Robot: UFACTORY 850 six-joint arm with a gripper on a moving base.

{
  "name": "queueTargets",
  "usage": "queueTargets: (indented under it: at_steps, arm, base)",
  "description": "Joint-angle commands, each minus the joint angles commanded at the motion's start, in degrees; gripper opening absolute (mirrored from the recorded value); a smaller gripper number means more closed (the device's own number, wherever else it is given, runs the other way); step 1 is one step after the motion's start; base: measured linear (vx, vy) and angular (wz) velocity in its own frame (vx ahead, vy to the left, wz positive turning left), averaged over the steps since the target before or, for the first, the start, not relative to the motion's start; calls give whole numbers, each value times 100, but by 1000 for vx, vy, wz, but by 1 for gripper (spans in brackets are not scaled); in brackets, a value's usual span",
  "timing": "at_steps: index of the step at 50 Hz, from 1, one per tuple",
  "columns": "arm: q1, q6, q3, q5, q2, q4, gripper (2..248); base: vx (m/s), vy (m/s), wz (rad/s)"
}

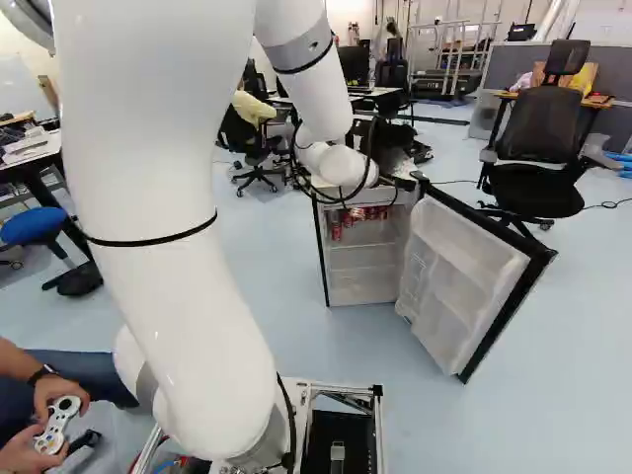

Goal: Grab a drink from the fridge

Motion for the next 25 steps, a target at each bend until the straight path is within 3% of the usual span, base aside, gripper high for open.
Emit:
queueTargets:
  at_steps: [25]
  arm:
    - [-381,0,-322,-1186,34,162,247]
  base:
    - [0,0,0]
